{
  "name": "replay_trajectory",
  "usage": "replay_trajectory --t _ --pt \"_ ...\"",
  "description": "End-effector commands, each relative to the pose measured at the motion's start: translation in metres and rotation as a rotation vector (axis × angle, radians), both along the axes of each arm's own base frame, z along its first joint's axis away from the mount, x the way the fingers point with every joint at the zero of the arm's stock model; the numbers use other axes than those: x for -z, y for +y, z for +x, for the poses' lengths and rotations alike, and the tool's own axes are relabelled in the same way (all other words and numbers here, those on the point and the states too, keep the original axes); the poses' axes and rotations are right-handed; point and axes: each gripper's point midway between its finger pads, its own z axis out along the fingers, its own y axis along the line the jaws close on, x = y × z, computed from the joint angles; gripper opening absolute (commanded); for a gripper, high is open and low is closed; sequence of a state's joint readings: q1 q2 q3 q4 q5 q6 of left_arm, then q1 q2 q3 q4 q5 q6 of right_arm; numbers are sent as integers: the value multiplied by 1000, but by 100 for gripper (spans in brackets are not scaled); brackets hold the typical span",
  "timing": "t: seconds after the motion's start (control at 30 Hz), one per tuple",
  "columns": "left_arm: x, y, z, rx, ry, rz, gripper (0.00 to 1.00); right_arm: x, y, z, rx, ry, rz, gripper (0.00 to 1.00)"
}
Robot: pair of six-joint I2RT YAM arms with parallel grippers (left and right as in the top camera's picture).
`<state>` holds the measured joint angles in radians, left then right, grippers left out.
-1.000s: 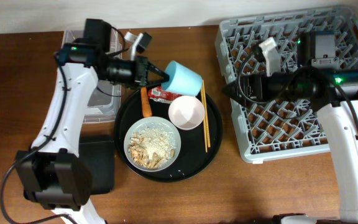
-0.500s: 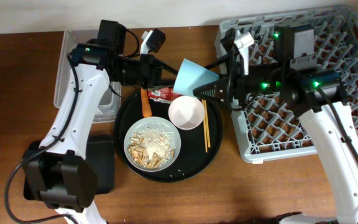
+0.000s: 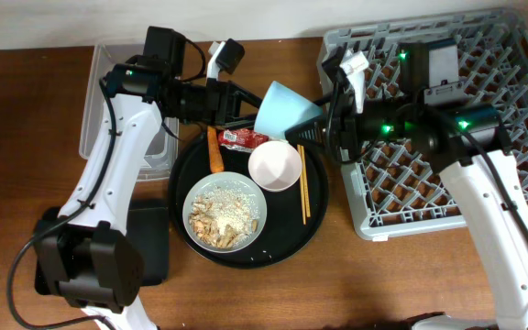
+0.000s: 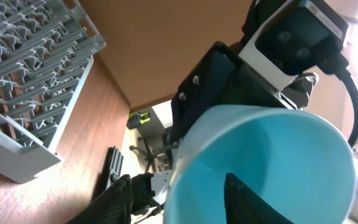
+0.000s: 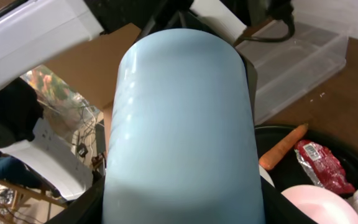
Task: Sort waste into correct bins and load items into the dishwasher rack
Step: 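Place the blue cup upside down in the dishwasher rack with the right gripper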
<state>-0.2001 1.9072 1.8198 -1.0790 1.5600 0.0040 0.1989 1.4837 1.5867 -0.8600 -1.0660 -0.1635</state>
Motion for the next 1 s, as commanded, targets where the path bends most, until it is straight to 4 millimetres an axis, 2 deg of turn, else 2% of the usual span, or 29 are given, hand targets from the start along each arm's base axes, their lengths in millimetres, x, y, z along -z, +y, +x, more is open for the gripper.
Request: replay_trajectory --t 0.0,0.07,0.1,0.13,0.2,0.23,0.27,0.33,0.37,0.4,0.5,0.53,0.6,0.67,0.83,0.97 --pt "-9 1 0 3 -50 -20 63 -14 -30 8 128 -8 -12 51" --pt "-6 0 2 -5 -64 -6 72 -8 -67 15 275 33 -65 51" --pt "-3 0 4 -15 -68 16 75 1 -99 20 422 103 -115 51" --pt "0 0 5 -23 -71 31 75 9 -124 20 522 145 -157 51" --pt "3 2 8 -35 -75 49 76 36 -195 14 829 310 -274 51" --pt "3 2 8 -37 -75 49 77 51 -231 5 974 396 -340 51" --pt "6 3 11 -48 -78 67 80 74 -286 -19 1207 552 -446 51" --pt "12 4 14 -64 -83 98 80 97 -339 -55 1456 758 -541 50" --pt "12 4 14 -66 -84 103 80 106 -357 -68 1518 828 -586 51" --pt "12 4 14 -66 -84 103 80 113 -366 -74 1554 878 -600 51" --pt "12 4 14 -66 -83 103 81 135 -378 -70 1542 966 -644 51" --pt "12 4 14 -66 -83 103 80 150 -381 -66 1513 1026 -659 51" --pt "12 4 14 -66 -84 103 80 170 -379 -60 1460 1102 -652 51" --pt "14 4 15 -69 -85 111 81 184 -363 -47 1335 1132 -617 51" --pt "19 5 17 -84 -91 143 81 197 -343 -19 1257 1078 -661 52" --pt "19 5 17 -84 -91 143 81 198 -340 -28 1278 1132 -691 62"
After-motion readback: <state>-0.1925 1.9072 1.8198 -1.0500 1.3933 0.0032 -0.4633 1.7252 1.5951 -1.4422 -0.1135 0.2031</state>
